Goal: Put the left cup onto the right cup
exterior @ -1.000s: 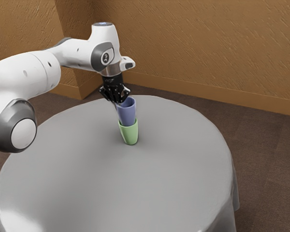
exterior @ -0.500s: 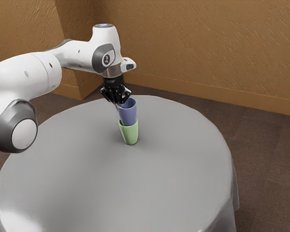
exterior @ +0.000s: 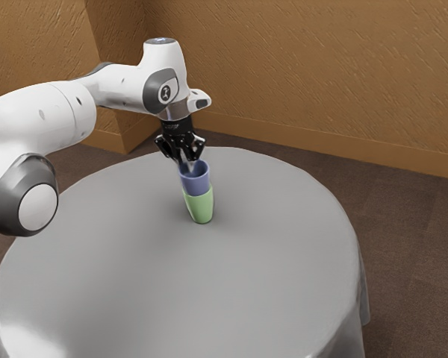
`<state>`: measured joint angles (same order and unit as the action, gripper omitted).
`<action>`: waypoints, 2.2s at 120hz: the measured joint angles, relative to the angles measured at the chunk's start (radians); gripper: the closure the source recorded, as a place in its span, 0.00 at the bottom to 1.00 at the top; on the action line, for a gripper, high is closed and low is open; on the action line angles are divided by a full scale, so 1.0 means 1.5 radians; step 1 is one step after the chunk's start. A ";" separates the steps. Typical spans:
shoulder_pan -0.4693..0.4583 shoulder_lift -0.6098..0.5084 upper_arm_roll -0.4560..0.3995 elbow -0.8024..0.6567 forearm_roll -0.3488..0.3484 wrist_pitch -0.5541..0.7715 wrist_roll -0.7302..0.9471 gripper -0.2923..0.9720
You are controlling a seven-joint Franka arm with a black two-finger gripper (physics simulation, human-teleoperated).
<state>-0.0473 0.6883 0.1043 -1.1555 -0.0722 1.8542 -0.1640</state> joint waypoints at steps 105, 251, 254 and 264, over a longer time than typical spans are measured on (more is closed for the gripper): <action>-0.001 -0.068 -0.002 -0.056 -0.010 0.001 -0.002 0.39; -0.003 -0.391 -0.026 -0.217 0.014 -0.152 0.003 0.23; -0.003 -0.397 -0.027 -0.217 0.014 -0.158 0.003 0.23; -0.005 -0.414 -0.028 -0.218 0.015 -0.177 0.004 0.23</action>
<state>-0.0545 0.0672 0.0616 -1.4820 -0.0496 1.5888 -0.1585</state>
